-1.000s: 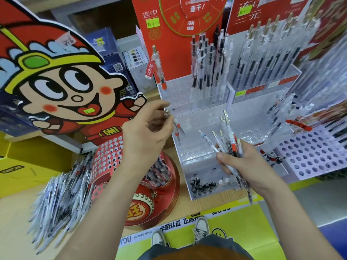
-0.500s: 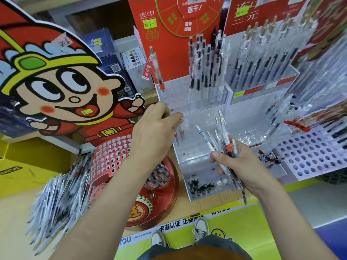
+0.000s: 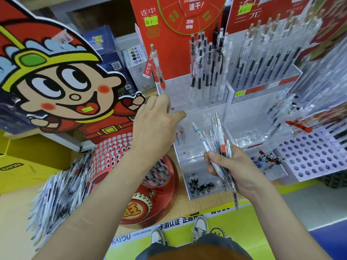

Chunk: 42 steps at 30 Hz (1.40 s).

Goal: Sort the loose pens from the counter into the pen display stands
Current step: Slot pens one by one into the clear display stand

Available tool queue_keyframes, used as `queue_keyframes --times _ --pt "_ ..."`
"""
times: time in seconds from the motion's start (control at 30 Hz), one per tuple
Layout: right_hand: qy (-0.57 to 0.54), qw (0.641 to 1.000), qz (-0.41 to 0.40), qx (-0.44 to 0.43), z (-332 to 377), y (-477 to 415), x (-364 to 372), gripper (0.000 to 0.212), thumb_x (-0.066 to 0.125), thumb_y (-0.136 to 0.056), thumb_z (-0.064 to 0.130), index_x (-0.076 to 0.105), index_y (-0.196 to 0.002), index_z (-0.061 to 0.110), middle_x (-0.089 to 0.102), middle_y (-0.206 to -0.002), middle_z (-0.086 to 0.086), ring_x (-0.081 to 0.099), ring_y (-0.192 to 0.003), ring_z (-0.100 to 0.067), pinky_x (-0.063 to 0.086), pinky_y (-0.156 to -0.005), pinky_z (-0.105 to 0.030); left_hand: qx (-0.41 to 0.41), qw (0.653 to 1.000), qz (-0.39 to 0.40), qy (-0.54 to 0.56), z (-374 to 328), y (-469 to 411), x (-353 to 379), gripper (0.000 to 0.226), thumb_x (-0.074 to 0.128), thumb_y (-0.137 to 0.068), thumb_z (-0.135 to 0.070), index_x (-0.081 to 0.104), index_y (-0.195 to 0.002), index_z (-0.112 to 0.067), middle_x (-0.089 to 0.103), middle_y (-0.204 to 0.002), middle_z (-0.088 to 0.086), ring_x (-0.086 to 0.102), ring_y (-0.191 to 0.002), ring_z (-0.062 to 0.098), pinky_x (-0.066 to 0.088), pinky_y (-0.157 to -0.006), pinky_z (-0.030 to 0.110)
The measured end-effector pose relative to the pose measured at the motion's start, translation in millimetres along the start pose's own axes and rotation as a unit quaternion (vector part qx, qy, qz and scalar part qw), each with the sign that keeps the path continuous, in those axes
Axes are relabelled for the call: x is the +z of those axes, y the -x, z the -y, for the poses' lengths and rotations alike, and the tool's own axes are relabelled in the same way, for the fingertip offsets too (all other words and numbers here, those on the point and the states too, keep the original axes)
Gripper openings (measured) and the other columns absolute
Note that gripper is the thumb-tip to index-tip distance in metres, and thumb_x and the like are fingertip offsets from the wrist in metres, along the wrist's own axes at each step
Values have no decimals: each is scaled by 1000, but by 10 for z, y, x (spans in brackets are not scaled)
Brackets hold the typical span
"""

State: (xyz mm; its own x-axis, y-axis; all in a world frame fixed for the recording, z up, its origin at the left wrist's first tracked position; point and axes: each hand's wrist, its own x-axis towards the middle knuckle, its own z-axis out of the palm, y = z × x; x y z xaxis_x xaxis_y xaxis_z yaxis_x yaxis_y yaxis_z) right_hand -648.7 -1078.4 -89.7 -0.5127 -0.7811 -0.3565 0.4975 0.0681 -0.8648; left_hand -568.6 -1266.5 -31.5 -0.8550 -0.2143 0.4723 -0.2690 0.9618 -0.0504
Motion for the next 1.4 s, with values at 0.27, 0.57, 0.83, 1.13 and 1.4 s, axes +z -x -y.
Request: queue_keyframes --times 0.27,0.57,0.83,1.13,1.4 --pt "-50 998 -28 16 -9 53 115 34 71 -77 6 53 -106 12 70 -76 -5 57 -48 -18 47 -45 -27 -42 997 -32 62 15 72 22 13 68 -84 -19 76 -92 -13 47 -70 8 50 -65 28 36 -53 29" --pt "75 997 6 -19 4 58 94 36 68 -88 3 54 -114 22 63 -68 -5 48 -53 -16 42 -49 -26 -120 984 -19 130 -114 47 -10 18 66 -87 -30 73 -102 -22 54 -66 -3 54 -62 18 45 -53 27" --pt "210 976 -13 -61 19 60 162 30 68 -90 13 52 -103 35 51 -54 17 48 -50 -9 42 -51 -25 -245 884 124 379 -438 -2 -124 19 75 -78 -42 69 -86 -25 65 -68 -10 55 -55 2 50 -58 29" --pt "256 965 -1 -62 40 79 -47 24 67 -90 11 54 -100 27 54 -58 15 46 -47 -5 39 -49 -21 -364 794 -46 484 -201 -174 -380 13 80 -76 -18 71 -84 -12 72 -72 6 68 -63 18 59 -65 34" --pt "209 974 -68 -51 125 84 -352 18 64 -91 4 51 -96 16 46 -68 -14 37 -47 -16 32 -43 -22 -243 902 -106 341 -119 -141 -245 13 79 -78 -26 71 -86 -19 65 -72 -12 60 -63 3 52 -64 19"
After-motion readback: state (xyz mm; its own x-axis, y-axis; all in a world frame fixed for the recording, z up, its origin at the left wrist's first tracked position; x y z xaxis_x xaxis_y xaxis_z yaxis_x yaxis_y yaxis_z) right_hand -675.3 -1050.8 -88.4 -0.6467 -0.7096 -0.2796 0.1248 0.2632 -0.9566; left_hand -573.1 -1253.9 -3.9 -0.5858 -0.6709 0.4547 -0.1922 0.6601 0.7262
